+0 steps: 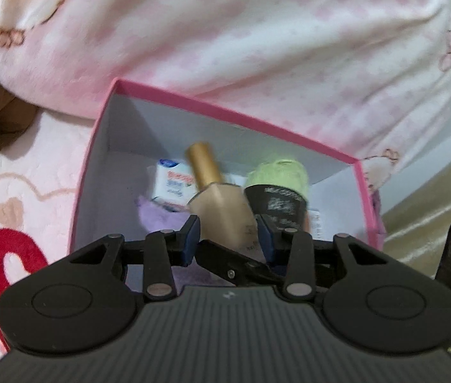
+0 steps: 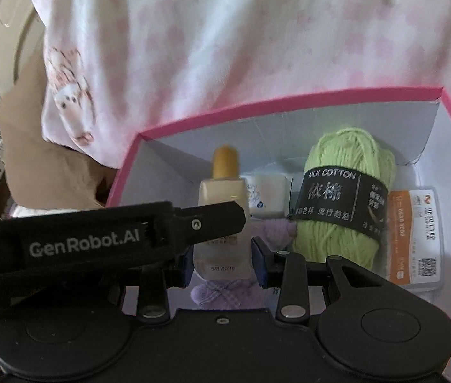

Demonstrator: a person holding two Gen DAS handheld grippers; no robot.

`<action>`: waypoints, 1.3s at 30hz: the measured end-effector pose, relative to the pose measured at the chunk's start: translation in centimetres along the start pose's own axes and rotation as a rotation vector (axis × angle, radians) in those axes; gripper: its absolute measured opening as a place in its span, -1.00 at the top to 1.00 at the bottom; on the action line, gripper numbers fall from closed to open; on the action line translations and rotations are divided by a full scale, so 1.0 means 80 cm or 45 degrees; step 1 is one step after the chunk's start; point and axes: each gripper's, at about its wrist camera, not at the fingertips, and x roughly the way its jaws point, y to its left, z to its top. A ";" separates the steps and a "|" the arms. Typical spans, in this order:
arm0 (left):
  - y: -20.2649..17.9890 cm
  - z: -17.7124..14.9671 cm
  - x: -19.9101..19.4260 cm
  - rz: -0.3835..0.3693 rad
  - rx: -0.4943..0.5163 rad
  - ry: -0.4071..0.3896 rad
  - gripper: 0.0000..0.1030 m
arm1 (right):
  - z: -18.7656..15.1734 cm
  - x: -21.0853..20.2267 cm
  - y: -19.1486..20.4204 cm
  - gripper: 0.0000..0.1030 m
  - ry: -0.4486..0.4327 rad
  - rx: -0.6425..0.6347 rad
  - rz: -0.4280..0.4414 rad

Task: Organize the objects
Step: 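Lift the foundation bottle with the left tool and lower it into the box, then open the left tool to release the bottle and withdraw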

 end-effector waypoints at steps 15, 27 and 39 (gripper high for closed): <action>0.009 -0.004 0.008 0.041 -0.016 -0.027 0.32 | -0.002 0.014 0.015 -0.04 -0.017 -0.137 -0.074; -0.020 0.000 -0.023 0.079 0.093 -0.004 0.18 | -0.027 -0.054 0.025 -0.20 -0.042 -0.269 -0.067; -0.050 -0.031 -0.099 0.151 0.182 0.005 -0.31 | -0.053 -0.127 0.043 -0.20 -0.091 -0.311 -0.092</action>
